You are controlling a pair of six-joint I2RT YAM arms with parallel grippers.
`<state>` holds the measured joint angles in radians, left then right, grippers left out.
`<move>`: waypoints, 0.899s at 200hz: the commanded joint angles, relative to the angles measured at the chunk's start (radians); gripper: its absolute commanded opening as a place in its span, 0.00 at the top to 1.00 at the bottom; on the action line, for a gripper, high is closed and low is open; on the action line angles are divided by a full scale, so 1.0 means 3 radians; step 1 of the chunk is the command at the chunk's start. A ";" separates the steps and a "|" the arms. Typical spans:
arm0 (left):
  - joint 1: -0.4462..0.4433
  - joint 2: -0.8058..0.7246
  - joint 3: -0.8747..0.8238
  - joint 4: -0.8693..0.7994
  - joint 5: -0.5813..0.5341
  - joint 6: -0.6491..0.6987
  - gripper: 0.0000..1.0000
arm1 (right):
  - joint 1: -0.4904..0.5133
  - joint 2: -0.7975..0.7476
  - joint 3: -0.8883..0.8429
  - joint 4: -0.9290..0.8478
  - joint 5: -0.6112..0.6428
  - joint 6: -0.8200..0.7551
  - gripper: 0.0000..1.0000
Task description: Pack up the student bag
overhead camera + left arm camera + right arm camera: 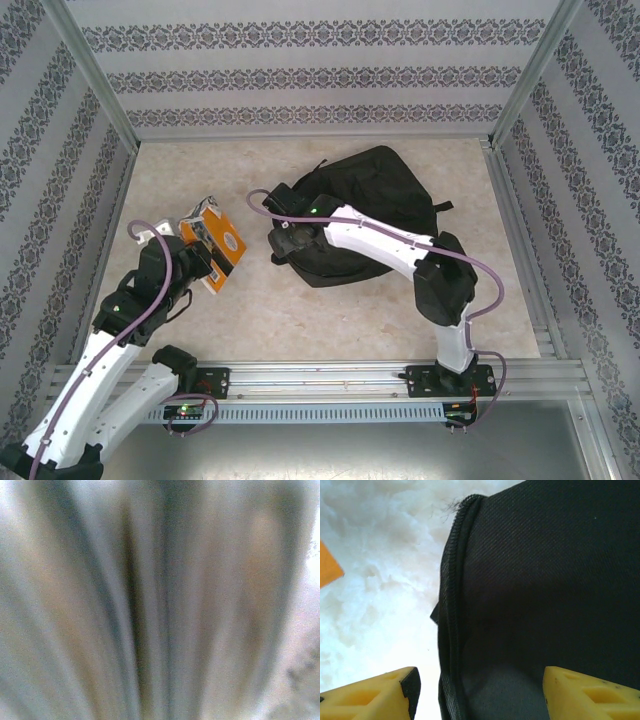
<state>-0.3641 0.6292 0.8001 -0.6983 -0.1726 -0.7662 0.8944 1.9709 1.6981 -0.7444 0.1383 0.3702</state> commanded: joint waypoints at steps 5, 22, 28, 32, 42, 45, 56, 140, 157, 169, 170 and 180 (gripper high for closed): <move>0.0045 -0.0053 -0.0032 0.0179 0.0032 0.0037 1.00 | 0.0014 0.0138 0.0206 -0.0036 0.0166 0.0095 0.33; 0.0048 -0.0062 -0.0052 0.0199 0.0048 0.0035 1.00 | 0.0008 0.0243 0.0274 -0.0030 0.0181 0.0100 0.35; 0.0045 -0.0062 -0.0061 0.0203 0.0053 0.0036 1.00 | 0.0010 0.0279 0.0299 -0.0034 0.0187 0.0100 0.36; 0.0048 -0.0062 -0.0060 0.0205 0.0054 0.0034 1.00 | 0.0006 0.0306 0.0318 -0.0038 0.0199 0.0100 0.37; 0.0048 -0.0068 -0.0071 0.0213 0.0059 0.0034 1.00 | 0.0001 0.0351 0.0355 -0.0049 0.0233 0.0105 0.41; 0.0048 -0.0068 -0.0077 0.0214 0.0059 0.0038 1.00 | -0.0003 0.0360 0.0364 -0.0046 0.0246 0.0106 0.42; 0.0043 -0.0067 -0.0080 0.0220 0.0069 0.0034 1.00 | -0.0015 0.0382 0.0379 -0.0046 0.0291 0.0101 0.47; 0.0049 -0.0053 -0.0103 0.0320 0.0191 0.0102 1.00 | -0.0268 -0.0098 0.0169 -0.0020 0.0168 0.0028 1.00; 0.0053 -0.0027 -0.0066 0.0399 0.0354 0.0148 1.00 | -0.0344 -0.0204 0.0231 -0.0108 -0.0027 -0.0048 1.00; 0.0053 -0.0014 -0.0016 0.0440 0.0500 0.0166 1.00 | -0.0389 -0.0266 0.0314 -0.0234 -0.0119 -0.0114 1.00; 0.0050 -0.0013 -0.0012 0.0448 0.0515 0.0169 1.00 | -0.0397 -0.0270 0.0321 -0.0244 -0.0126 -0.0119 1.00; 0.0053 -0.0017 0.0029 0.0511 0.0665 0.0176 1.00 | -0.0441 -0.0323 0.0378 -0.0342 -0.0210 -0.0171 1.00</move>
<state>-0.3580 0.6308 0.7624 -0.6636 -0.0750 -0.7467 0.7944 1.9347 1.7592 -0.7681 0.1360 0.3664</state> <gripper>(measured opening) 0.136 0.071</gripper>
